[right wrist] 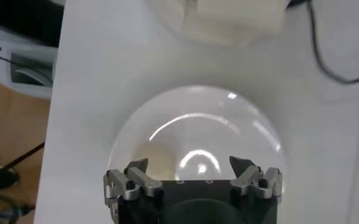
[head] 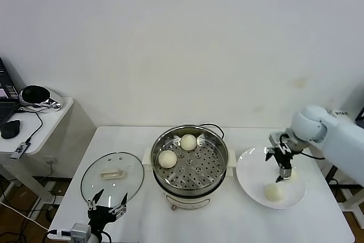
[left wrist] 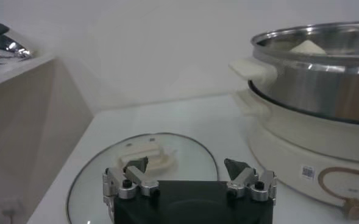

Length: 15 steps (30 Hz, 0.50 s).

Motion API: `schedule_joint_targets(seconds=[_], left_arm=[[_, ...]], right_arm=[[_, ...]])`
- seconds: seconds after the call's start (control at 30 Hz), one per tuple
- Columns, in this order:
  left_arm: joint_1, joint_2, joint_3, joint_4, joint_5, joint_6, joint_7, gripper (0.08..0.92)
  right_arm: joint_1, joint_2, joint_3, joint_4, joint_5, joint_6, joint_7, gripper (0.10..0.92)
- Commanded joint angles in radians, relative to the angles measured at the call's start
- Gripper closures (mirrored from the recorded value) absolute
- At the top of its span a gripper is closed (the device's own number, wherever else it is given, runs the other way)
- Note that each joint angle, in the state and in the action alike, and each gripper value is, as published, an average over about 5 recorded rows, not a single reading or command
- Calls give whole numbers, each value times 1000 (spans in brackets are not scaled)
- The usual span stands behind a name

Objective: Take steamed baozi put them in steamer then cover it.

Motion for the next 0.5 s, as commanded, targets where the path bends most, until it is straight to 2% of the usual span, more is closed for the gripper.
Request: schedule_joint_targets(seconds=[0.03, 0.5], left_arm=[[4, 0, 0, 8, 6, 1, 1, 177], [5, 1, 3, 19, 5, 2, 2, 177]], right_arm=[[-186, -14, 116, -26, -84, 20, 14, 203], [-241, 32, 136, -47, -126, -6, 40, 203]])
